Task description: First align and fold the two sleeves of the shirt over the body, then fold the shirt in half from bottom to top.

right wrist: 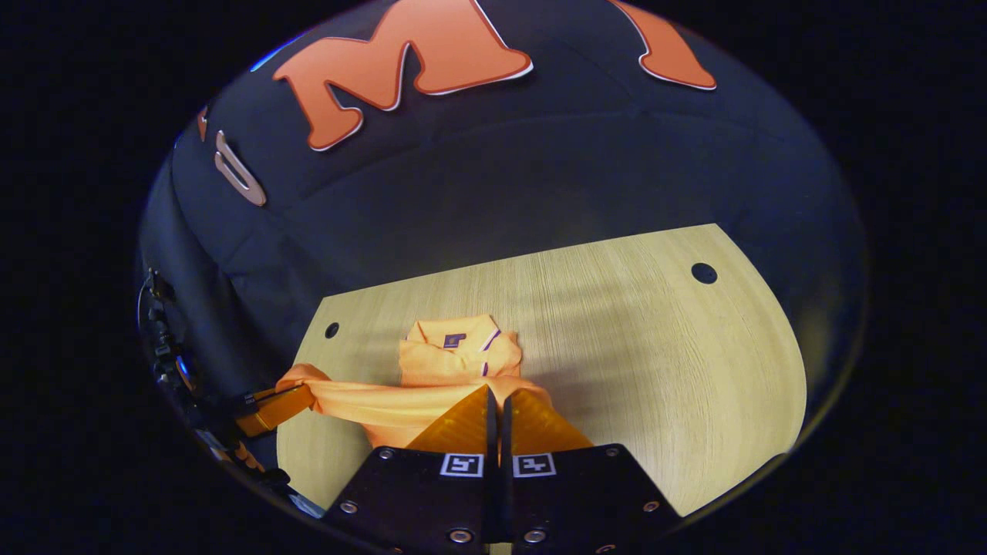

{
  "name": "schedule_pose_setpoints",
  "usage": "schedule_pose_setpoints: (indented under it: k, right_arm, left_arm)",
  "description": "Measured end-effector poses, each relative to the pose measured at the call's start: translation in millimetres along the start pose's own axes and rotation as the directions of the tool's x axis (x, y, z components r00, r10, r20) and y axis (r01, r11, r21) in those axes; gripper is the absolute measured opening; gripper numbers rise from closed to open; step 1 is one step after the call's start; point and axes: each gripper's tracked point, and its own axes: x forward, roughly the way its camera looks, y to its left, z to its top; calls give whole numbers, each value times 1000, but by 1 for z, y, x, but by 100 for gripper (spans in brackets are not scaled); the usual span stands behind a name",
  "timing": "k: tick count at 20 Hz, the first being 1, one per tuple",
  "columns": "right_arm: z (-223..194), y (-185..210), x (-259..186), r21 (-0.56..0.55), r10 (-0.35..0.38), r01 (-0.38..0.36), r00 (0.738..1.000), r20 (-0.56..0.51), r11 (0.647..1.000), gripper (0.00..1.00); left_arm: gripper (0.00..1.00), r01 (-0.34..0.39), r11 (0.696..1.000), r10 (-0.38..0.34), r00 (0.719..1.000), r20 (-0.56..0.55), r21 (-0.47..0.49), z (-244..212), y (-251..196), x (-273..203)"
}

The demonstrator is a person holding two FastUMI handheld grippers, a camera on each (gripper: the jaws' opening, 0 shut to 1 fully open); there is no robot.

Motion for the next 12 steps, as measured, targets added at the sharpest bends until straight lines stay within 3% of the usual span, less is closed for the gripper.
schedule_pose_setpoints:
  k: [7, 12]
  right_arm:
    - [14, -20, 94, 36, -18, 22, 995, -95, 999, 0]
    - [3, -32, 152, 94, -8, 22, 989, -147, 995, 0]
  left_arm:
    - [1, -28, 1000, 29, 998, -64, 13, 7, 17, 93]
    - [0, -94, 993, 102, 988, -115, 72, 1, 36, 137]
